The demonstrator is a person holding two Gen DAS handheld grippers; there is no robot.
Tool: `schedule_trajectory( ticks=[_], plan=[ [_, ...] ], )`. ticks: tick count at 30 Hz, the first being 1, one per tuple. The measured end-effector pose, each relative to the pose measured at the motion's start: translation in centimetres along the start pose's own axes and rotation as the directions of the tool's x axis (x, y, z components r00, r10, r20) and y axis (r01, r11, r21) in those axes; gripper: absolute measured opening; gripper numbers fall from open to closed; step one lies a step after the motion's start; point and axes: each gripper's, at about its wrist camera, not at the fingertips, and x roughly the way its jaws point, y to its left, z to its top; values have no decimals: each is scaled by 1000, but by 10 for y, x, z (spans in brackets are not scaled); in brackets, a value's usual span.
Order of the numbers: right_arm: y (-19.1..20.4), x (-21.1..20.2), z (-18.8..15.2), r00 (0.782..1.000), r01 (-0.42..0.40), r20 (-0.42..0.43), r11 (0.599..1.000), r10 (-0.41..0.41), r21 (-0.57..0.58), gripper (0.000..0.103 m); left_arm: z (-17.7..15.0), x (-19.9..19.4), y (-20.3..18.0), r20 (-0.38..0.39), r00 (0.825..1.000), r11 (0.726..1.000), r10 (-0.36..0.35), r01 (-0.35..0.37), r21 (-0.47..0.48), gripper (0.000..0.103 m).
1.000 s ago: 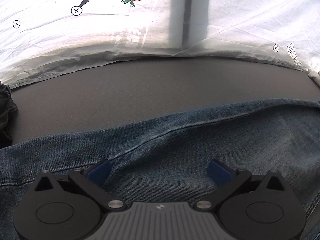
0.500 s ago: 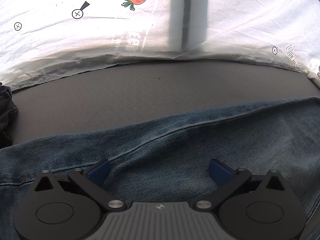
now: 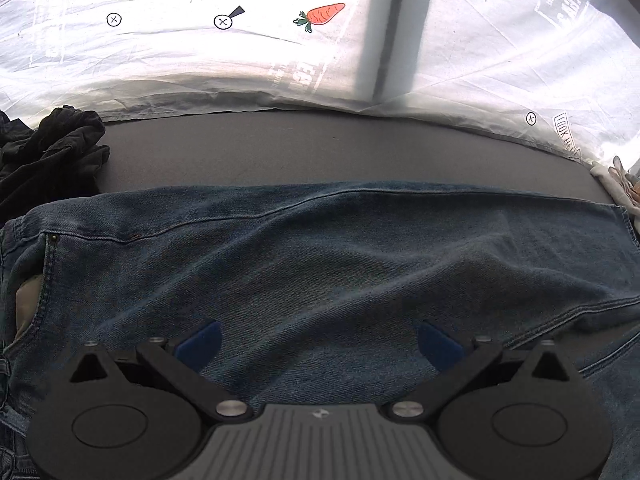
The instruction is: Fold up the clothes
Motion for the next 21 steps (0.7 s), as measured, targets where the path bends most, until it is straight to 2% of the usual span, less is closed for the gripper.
schedule_trajectory(
  ticks=[3, 7, 8, 9, 11, 14, 15, 17, 19, 20, 21],
  plan=[
    [-32, -9, -19, 1000, -18, -18, 998, 19, 52, 99, -54, -17, -17, -56, 998, 1000, -13, 12, -19, 103],
    [-57, -6, -19, 998, -68, -2, 997, 69, 41, 95, -111, -32, -51, -68, 997, 994, 35, -27, 104, 103],
    [-64, -3, -16, 996, -87, 3, 995, 87, 59, 90, -125, -36, -59, -68, 997, 990, 48, -39, 138, 103],
    [-71, 0, -12, 994, -105, 8, 991, 105, 77, 88, -131, -37, -62, -81, 995, 991, 50, -39, 128, 103],
    [-89, 9, -4, 991, -132, 11, 979, 132, 157, 86, -134, -39, -59, -84, 995, 997, 59, -55, 46, 103],
    [-114, 26, 5, 986, -160, 9, 943, 165, 293, 80, -140, -42, -62, -61, 994, 996, 92, -91, 18, 103],
    [-123, 35, 10, 984, -171, 3, 924, 180, 342, 72, -143, -44, -63, -51, 993, 995, 103, -103, 1, 103],
    [-130, 44, 16, 981, -182, 5, 912, 194, 368, 61, -150, -47, -65, -32, 991, 991, 127, -128, -30, 103],
    [-131, 54, 23, 974, -215, 9, 912, 226, 348, 51, -159, -52, -69, -16, 989, 987, 149, -149, -57, 103],
    [-129, 56, 25, 974, -218, 9, 920, 228, 326, 38, -161, -54, -70, -11, 988, 986, 155, -155, -65, 103],
    [-130, 58, 27, 964, -251, -4, 916, 266, 314, 10, -163, -56, -71, -8, 987, 985, 159, -159, -71, 103]
  ],
)
